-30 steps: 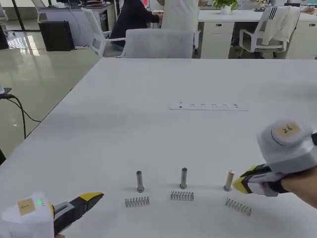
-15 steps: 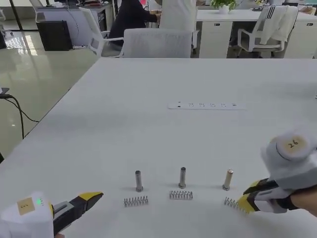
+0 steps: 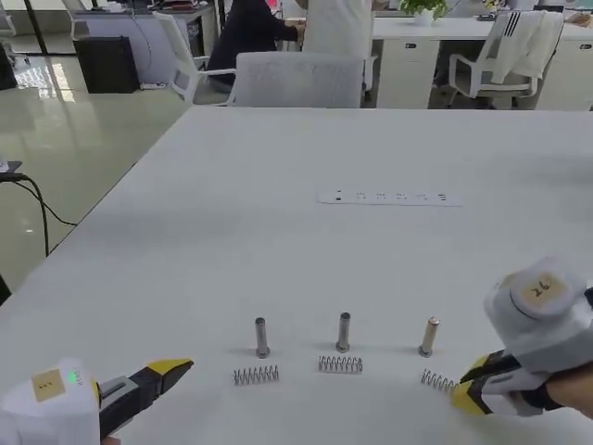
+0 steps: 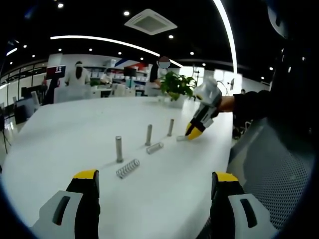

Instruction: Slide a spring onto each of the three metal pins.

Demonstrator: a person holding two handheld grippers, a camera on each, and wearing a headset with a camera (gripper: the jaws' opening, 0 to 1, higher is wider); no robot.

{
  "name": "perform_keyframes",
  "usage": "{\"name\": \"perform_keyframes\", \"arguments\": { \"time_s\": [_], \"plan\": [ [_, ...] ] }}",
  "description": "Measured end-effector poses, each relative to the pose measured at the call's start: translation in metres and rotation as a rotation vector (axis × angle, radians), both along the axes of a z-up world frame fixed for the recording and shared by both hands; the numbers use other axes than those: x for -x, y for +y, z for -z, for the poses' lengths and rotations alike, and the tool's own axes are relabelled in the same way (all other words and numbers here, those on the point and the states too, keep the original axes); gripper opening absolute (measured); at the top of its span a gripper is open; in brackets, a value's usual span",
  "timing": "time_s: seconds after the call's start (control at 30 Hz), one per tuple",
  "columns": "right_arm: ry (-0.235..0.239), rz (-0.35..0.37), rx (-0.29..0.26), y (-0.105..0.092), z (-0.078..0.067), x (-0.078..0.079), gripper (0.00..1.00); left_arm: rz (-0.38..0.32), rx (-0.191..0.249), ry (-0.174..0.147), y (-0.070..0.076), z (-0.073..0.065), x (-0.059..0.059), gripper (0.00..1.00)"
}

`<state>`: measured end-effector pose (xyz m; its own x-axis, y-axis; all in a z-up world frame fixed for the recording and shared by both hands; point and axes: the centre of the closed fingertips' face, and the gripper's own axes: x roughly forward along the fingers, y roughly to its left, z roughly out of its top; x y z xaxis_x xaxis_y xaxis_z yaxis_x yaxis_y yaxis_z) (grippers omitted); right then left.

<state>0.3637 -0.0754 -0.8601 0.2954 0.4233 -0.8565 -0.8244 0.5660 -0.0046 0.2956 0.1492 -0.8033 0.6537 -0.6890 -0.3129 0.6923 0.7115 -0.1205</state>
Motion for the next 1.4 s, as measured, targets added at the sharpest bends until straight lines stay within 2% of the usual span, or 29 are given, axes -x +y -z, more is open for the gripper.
{"name": "perform_keyframes", "arguments": {
  "time_s": [0.3,0.57,0.97,1.13,1.4],
  "plan": [
    [0.003,-0.025,0.028,-0.001,0.005,0.001,0.1,-0.001,0.001,0.005,0.0,0.001,-0.001,0.9],
    [0.004,-0.03,0.036,-0.001,0.004,0.002,0.08,0.011,0.001,0.003,-0.003,-0.001,-0.002,0.9],
    [0.009,-0.064,0.008,0.014,-0.013,0.013,0.08,0.046,-0.003,-0.019,-0.009,-0.008,-0.006,0.88],
    [0.013,-0.111,-0.007,0.024,-0.022,0.02,0.08,0.072,-0.015,-0.046,-0.016,-0.015,-0.009,0.84],
    [0.024,-0.184,-0.023,0.039,-0.034,0.027,0.08,0.131,-0.034,-0.064,-0.032,-0.022,-0.016,0.83]
  ]
}}
